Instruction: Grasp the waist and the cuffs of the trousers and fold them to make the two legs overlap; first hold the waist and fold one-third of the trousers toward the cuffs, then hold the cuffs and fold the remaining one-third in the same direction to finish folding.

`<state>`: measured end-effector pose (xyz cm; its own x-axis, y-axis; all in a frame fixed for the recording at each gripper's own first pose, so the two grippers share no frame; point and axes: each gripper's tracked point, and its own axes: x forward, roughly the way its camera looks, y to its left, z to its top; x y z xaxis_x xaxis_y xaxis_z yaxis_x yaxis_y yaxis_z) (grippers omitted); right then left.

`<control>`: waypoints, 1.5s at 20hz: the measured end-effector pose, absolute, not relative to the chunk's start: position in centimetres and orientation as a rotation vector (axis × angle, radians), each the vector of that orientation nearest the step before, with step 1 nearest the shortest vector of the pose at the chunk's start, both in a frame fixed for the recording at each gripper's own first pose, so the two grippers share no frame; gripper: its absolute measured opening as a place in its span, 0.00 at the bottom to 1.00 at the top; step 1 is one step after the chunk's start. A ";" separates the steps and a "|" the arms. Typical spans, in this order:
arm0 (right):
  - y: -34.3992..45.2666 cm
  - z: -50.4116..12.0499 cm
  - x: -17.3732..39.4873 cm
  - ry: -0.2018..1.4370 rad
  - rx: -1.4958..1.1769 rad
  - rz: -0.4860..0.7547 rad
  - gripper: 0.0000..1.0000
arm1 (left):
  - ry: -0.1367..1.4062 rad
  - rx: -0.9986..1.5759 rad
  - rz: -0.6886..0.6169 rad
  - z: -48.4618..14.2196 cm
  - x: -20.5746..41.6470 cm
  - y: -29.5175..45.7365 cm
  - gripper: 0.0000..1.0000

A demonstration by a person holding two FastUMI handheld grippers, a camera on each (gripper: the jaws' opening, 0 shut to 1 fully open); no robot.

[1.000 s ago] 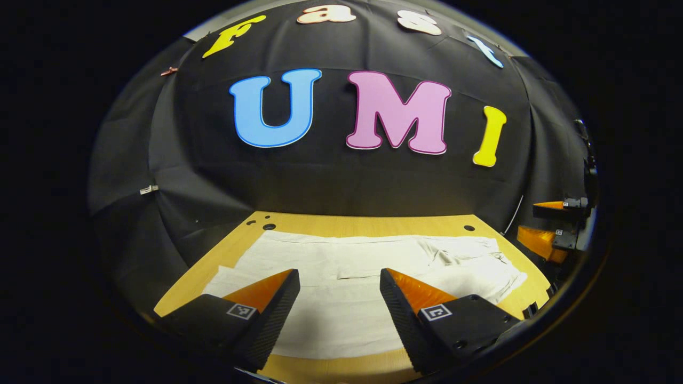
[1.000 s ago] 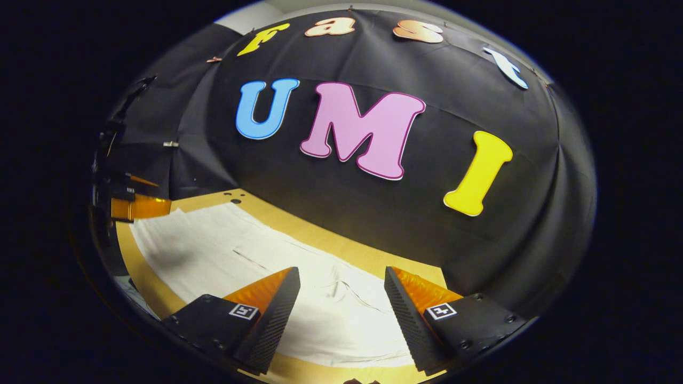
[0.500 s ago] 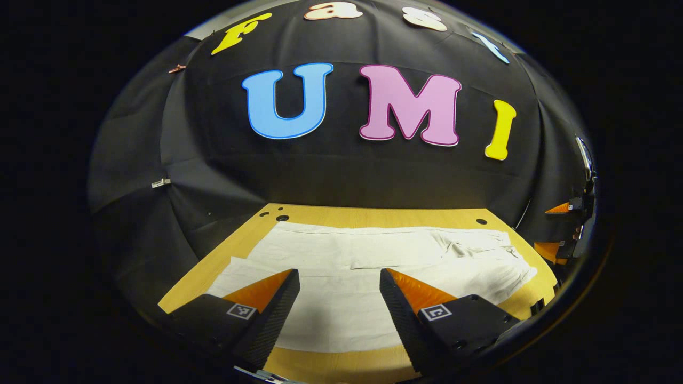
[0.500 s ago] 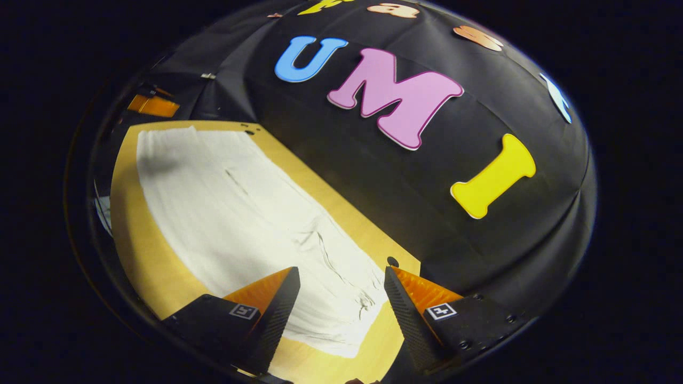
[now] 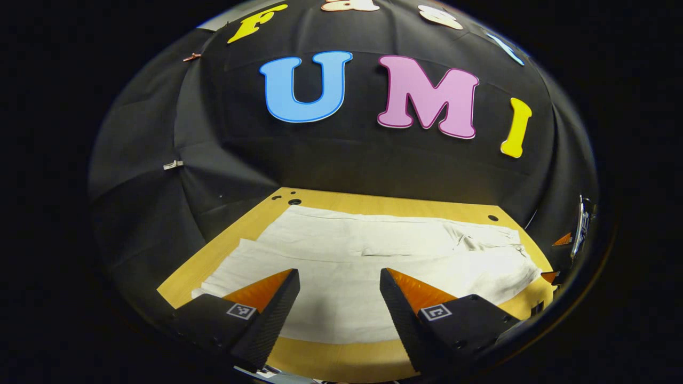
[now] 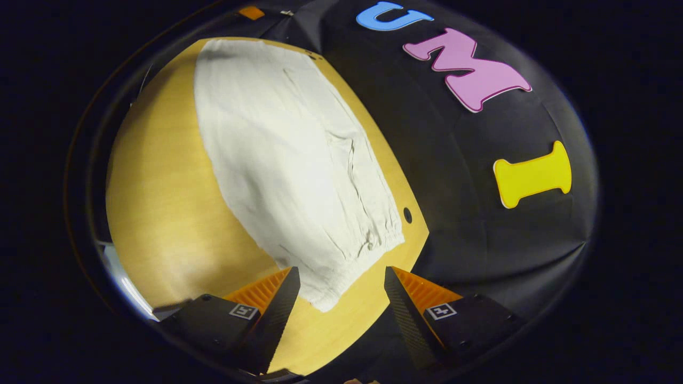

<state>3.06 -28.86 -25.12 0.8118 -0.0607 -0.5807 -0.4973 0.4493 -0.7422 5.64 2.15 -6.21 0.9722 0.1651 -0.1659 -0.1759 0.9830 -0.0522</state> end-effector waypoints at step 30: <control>-31.7 -32.1 8.2 0.843 -1.337 0.400 0.18 | 0.513 0.426 0.291 -17.6 1.3 15.7 0.97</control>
